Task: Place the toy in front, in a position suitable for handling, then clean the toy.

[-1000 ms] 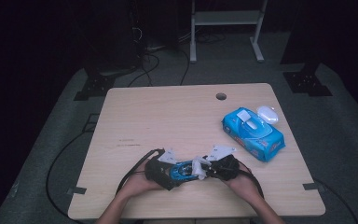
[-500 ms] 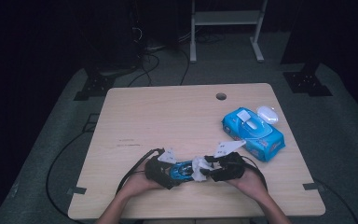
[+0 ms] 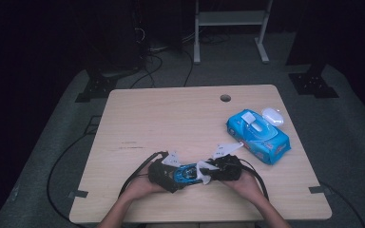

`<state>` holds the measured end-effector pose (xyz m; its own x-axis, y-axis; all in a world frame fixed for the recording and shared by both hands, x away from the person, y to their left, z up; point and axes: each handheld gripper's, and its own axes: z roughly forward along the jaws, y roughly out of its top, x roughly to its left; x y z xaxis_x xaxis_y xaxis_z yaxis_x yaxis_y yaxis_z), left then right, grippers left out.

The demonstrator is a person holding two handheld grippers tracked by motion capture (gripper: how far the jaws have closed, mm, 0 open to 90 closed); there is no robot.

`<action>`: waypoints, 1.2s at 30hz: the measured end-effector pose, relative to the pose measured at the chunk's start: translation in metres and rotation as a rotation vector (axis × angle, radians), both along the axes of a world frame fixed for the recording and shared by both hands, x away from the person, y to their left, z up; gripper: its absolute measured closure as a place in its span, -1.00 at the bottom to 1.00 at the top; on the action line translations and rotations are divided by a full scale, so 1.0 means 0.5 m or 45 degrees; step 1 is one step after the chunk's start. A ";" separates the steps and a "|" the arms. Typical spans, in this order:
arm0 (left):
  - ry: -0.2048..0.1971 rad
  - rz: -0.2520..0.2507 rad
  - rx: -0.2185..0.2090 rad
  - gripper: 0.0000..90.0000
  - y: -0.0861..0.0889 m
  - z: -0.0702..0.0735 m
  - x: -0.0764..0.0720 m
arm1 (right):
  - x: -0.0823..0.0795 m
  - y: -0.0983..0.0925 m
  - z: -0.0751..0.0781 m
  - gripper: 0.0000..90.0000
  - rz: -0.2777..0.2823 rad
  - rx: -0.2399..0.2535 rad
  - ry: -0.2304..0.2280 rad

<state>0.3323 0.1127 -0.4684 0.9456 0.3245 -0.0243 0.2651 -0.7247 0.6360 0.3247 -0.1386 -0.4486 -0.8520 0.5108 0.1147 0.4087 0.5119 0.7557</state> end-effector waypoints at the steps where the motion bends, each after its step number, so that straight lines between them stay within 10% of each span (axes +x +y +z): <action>1: 0.000 0.000 0.001 -0.52 0.000 0.000 0.000 | 0.001 -0.004 0.001 0.62 -0.008 -0.006 -0.003; 7: -0.008 0.007 0.002 -0.51 -0.008 -0.001 0.000 | -0.009 -0.014 0.006 0.73 -0.057 -0.066 -0.065; 15: -0.007 0.005 0.001 -0.51 -0.005 -0.002 -0.001 | -0.029 0.013 0.011 0.72 0.053 -0.130 -0.111; 21: -0.028 0.003 -0.003 -0.57 -0.001 -0.005 -0.001 | -0.015 -0.034 0.002 0.73 -0.010 -0.095 -0.057; 36: -0.034 -0.002 -0.007 -0.49 -0.002 -0.004 -0.004 | -0.021 0.005 0.003 0.77 0.045 -0.055 -0.059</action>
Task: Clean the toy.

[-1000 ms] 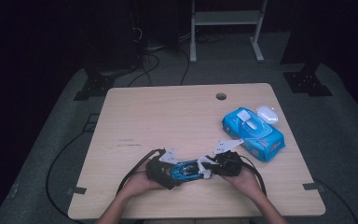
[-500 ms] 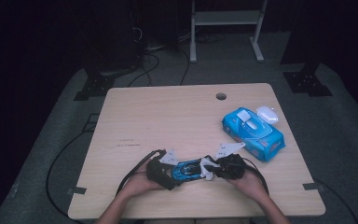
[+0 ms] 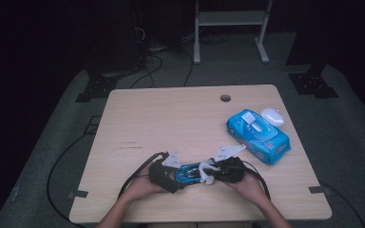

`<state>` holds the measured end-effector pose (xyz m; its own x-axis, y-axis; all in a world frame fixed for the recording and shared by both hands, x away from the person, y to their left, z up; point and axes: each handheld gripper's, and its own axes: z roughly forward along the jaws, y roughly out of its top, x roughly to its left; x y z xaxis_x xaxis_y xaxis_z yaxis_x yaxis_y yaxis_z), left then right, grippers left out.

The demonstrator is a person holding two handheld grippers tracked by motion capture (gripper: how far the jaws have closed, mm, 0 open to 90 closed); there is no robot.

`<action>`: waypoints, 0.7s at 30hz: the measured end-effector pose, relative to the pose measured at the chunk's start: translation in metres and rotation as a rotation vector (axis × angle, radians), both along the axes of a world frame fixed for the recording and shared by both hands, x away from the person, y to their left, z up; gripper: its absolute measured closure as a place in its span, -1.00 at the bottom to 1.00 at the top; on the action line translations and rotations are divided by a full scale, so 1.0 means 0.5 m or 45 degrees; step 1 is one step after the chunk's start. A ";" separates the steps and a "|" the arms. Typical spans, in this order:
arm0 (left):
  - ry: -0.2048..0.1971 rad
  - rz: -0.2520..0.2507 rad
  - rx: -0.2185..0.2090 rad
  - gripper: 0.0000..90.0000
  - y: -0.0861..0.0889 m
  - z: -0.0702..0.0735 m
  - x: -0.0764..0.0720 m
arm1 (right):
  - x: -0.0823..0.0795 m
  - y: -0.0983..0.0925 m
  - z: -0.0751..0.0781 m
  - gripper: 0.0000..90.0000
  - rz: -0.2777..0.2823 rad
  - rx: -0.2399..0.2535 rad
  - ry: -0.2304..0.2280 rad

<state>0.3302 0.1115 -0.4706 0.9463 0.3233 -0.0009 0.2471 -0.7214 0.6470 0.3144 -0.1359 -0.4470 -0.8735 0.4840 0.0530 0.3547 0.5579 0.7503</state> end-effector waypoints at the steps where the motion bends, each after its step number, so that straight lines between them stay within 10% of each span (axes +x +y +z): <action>1: -0.002 0.001 0.003 -0.49 0.000 0.000 0.000 | -0.004 0.011 0.000 0.77 0.023 -0.004 -0.010; 14: 0.017 0.003 0.004 -0.46 0.003 0.005 -0.001 | -0.004 -0.027 -0.003 0.78 -0.066 -0.024 -0.035; 21: 0.023 0.003 0.000 -0.44 0.007 0.003 -0.002 | -0.011 0.001 -0.001 0.78 0.005 -0.025 -0.042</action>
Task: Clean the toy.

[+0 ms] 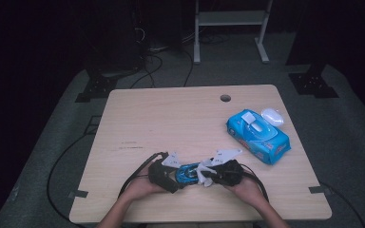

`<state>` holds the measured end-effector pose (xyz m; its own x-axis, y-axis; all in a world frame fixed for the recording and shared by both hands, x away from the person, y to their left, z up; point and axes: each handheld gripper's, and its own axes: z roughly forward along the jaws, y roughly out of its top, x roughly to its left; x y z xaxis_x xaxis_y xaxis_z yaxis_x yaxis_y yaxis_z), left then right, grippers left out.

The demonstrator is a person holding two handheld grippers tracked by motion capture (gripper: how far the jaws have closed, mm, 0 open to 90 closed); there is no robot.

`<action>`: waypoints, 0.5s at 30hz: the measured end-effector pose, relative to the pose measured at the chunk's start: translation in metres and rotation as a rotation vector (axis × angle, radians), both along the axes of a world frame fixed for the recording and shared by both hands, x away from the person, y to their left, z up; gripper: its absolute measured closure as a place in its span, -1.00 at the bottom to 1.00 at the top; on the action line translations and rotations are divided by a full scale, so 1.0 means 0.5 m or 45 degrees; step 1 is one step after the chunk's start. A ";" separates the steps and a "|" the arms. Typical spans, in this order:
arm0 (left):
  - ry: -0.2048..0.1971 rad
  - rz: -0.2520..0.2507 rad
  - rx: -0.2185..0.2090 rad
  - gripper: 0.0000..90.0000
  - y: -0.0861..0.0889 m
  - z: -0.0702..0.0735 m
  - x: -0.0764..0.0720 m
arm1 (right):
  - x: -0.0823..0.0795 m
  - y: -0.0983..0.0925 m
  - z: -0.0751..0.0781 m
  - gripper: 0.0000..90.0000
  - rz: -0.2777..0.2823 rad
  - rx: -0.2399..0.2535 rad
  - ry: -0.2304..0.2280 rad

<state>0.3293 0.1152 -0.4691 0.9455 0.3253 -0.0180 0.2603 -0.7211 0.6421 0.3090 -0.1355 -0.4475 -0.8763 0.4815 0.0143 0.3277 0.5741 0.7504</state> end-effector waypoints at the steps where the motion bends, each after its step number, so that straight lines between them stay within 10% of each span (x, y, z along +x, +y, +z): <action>1: 0.004 -0.002 -0.007 -0.44 0.002 0.000 0.000 | 0.004 -0.007 -0.001 0.78 -0.009 0.010 0.013; 15: -0.025 0.019 0.008 -0.41 -0.012 0.006 -0.005 | 0.001 0.002 0.003 0.80 -0.026 0.047 0.023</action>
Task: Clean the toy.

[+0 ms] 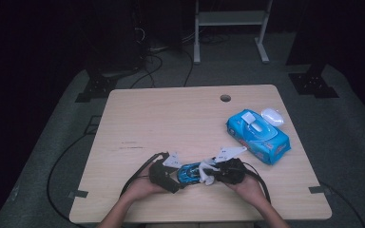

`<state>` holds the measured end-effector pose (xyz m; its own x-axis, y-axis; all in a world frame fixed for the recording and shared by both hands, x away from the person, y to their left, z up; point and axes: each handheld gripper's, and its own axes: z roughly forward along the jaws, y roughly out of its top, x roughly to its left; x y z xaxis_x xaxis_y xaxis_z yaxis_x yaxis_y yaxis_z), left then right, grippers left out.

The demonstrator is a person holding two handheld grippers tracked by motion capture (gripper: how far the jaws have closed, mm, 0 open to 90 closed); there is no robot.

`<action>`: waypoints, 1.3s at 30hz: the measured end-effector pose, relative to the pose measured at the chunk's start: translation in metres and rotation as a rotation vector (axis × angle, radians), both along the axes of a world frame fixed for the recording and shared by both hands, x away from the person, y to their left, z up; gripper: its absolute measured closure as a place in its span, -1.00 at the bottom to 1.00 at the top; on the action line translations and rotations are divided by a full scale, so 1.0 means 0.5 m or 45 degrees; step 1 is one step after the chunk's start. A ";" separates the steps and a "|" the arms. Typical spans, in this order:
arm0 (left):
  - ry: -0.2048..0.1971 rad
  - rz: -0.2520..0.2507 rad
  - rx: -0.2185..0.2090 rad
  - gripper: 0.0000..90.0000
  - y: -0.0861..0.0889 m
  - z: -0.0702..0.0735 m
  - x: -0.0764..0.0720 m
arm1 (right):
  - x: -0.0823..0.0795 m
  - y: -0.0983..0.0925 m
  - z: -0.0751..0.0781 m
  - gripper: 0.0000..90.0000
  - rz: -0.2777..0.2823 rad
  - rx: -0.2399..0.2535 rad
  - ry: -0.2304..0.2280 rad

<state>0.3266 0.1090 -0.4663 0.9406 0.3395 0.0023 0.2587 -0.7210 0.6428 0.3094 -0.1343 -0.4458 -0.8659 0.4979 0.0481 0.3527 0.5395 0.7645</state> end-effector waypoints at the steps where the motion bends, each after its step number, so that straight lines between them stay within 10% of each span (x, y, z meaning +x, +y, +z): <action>1: 0.001 0.000 -0.002 -0.41 0.000 0.000 0.000 | -0.002 0.016 -0.002 0.80 0.020 -0.008 -0.006; 6: -0.001 -0.008 -0.003 -0.41 0.002 -0.001 0.000 | -0.013 0.081 -0.011 0.80 0.095 -0.062 -0.048; 19: -0.031 -0.011 -0.008 -0.48 -0.009 -0.004 0.002 | -0.006 0.046 -0.008 0.80 0.041 -0.020 -0.025; 27: -0.032 -0.002 -0.004 -0.45 -0.013 -0.003 0.000 | -0.025 0.018 -0.004 0.82 -0.005 -0.100 -0.053; 39: -0.045 -0.001 0.001 -0.45 -0.013 -0.006 -0.002 | -0.007 0.073 -0.003 0.82 0.058 -0.082 0.003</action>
<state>0.3256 0.1024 -0.4691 0.9402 0.3386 0.0358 0.2352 -0.7219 0.6508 0.3061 -0.0979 -0.4471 -0.8878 0.4598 0.0191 0.3281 0.6033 0.7269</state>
